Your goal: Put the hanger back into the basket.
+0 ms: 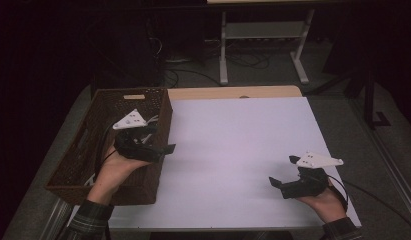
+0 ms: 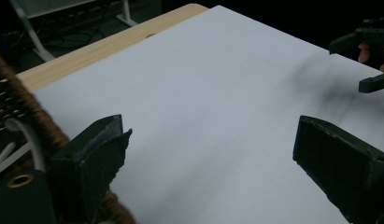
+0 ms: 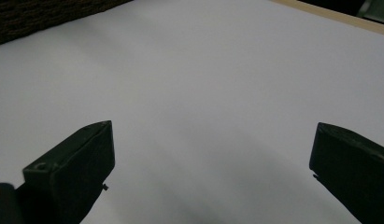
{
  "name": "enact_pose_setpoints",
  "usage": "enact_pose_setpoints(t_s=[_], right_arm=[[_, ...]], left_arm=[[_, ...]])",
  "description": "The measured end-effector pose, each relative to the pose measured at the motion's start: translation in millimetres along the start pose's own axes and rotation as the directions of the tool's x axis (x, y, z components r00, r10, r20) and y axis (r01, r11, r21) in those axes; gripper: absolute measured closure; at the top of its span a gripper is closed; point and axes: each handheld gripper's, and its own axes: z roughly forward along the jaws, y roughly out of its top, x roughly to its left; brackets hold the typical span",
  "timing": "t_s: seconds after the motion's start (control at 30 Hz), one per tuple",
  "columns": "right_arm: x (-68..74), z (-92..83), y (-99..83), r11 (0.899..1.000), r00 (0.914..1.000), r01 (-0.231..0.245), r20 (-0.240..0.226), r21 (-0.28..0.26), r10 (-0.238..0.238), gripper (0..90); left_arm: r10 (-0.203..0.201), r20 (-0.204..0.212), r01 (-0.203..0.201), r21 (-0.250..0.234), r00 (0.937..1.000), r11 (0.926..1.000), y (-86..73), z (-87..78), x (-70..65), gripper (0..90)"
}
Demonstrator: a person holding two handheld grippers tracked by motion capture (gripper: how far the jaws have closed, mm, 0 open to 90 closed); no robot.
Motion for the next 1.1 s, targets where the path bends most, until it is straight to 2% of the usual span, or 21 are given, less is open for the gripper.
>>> enact_pose_setpoints(t_s=[0.3,0.6,0.7,0.8,1.1], right_arm=[[-0.3,-0.4,-0.4,1.000,1.0000,-0.001,-0.003,-0.002,0.001,0.0],[-0.6,-0.7,-1.0,1.000,1.0000,-0.001,-0.005,-0.002,0.001,0.0],[-0.6,-0.7,-1.2,1.000,1.0000,0.001,-0.005,-0.002,-0.001,0.0],[-0.6,-0.3,-1.7,1.000,1.0000,0.003,-0.005,-0.001,-0.003,0.0],[0.9,-1.0,-4.2,1.000,0.9999,0.003,-0.010,0.003,-0.003,0.0]], left_arm=[[0.039,0.045,-0.040,0.012,0.9982,0.9991,3.2,33.9,-26.6,5.8],[0.064,0.080,-0.067,0.034,0.9947,0.9971,-8.7,65.9,-50.2,5.8],[0.056,0.096,-0.059,0.030,0.9938,0.9978,-16.8,75.3,-53.9,5.8],[0.059,0.093,-0.062,0.021,0.9939,0.9979,-24.8,84.0,-57.3,5.8],[0.053,0.094,-0.058,0.048,0.9942,0.9972,-53.7,102.9,-58.2,5.5]])
